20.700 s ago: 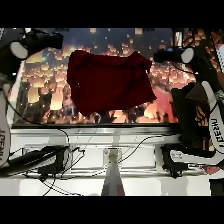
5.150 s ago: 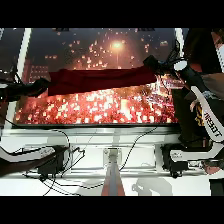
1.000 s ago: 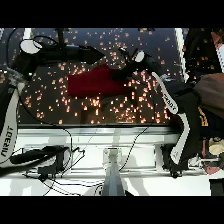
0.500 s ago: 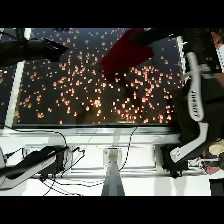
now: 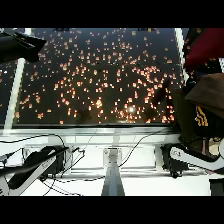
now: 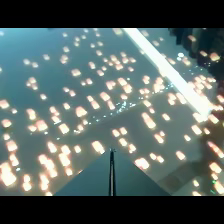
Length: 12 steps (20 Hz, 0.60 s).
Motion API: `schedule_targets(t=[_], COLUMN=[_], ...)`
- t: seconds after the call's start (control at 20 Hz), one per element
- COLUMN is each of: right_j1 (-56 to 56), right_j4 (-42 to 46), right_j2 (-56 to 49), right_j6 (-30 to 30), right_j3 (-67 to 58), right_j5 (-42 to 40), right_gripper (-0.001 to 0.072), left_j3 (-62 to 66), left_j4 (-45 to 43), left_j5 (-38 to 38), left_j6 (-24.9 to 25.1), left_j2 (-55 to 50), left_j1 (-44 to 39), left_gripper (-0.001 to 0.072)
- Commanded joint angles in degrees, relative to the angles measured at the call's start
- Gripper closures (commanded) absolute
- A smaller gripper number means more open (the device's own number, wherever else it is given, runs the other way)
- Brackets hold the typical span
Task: Fold the clothes and pants, and hang the long-sleeved shirts on hangers.
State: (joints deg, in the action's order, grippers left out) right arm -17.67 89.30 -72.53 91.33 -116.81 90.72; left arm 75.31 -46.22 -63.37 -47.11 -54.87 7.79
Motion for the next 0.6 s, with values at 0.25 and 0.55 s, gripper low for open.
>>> schedule_targets(t=[0.25,0.55], right_j1=[-29.42,-36.2], right_j4=[23.61,17.68], right_j2=[12.09,10.84], right_j6=[12.72,12.35], right_j3=[1.29,1.31], right_j5=[14.56,14.6], right_gripper=[0.0699,0.0259], left_j3=[-0.02,-0.02], left_j4=[-0.07,-0.07], left_j5=[0.09,0.09], left_j6=[-0.04,-0.04], left_j2=[0.66,0.66], left_j1=[0.26,0.26], left_gripper=[0.069,0.069])
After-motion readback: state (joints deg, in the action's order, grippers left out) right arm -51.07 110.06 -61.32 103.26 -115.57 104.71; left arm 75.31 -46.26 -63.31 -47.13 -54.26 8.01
